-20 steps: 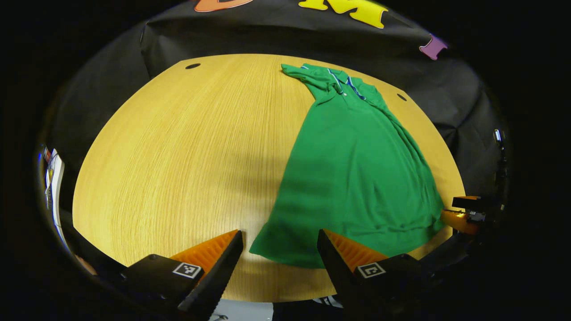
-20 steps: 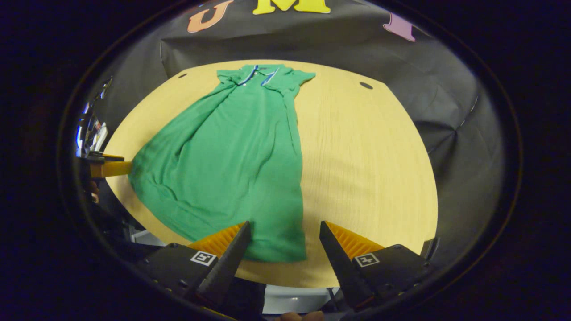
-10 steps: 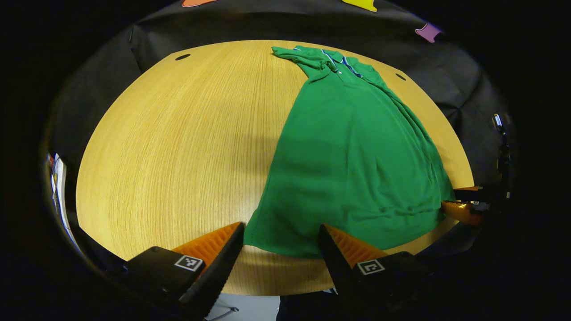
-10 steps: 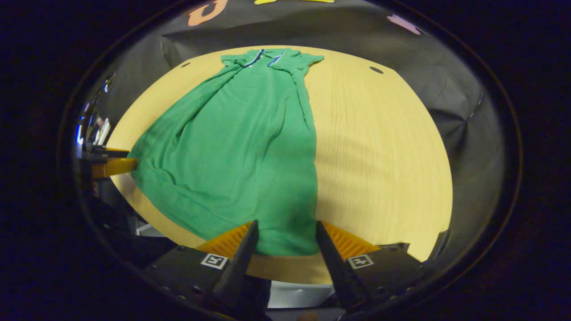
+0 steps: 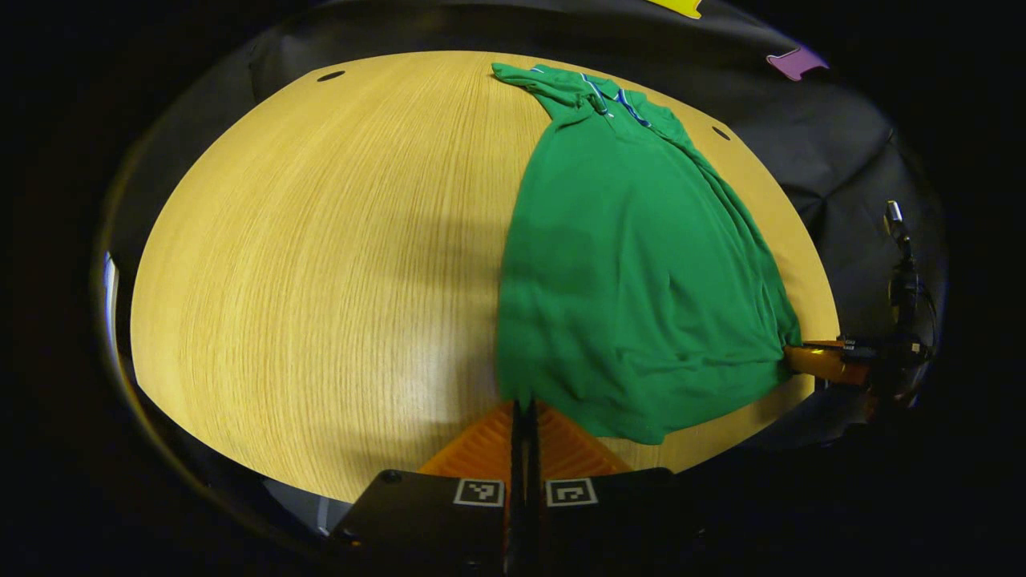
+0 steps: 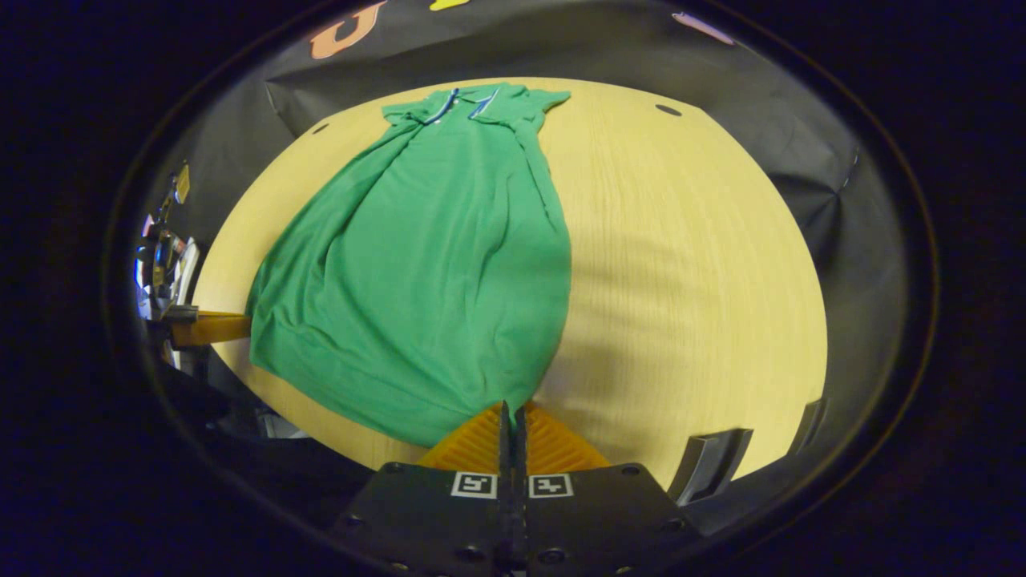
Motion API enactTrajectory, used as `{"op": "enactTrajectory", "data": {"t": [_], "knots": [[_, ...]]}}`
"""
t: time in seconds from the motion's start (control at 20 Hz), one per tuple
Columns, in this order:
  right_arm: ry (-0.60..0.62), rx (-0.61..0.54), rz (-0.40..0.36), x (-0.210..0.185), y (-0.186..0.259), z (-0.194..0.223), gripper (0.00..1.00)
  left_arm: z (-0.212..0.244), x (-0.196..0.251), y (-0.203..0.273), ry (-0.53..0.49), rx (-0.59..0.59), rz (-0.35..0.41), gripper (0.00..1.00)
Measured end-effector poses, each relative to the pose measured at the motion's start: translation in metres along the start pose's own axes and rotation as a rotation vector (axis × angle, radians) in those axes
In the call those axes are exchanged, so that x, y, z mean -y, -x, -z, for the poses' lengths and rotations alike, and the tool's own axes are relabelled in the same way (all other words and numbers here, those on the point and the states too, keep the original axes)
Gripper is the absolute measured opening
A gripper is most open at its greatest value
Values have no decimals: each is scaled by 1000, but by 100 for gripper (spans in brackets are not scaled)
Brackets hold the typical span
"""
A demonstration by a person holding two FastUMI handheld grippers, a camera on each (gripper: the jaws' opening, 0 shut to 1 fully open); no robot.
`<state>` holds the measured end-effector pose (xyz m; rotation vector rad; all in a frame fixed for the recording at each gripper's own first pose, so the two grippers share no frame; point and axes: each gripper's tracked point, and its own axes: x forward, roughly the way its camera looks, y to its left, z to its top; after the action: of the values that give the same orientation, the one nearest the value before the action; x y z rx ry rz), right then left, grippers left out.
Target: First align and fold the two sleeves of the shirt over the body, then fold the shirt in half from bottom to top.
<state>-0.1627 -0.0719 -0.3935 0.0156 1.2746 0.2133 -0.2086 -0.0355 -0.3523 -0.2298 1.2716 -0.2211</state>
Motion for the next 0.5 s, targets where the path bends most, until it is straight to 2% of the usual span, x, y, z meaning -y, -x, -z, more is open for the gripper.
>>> {"op": "enactTrajectory", "data": {"t": [0.15, 0.5], "knots": [[-6, 12, -4, -1, 5, -6, 0, -4, 3, 8, -13, 2, 21, 6], [-71, 134, -40, -3, 37, -57, 0, -58, 21, 35, -46, 155, 108, 6]]}}
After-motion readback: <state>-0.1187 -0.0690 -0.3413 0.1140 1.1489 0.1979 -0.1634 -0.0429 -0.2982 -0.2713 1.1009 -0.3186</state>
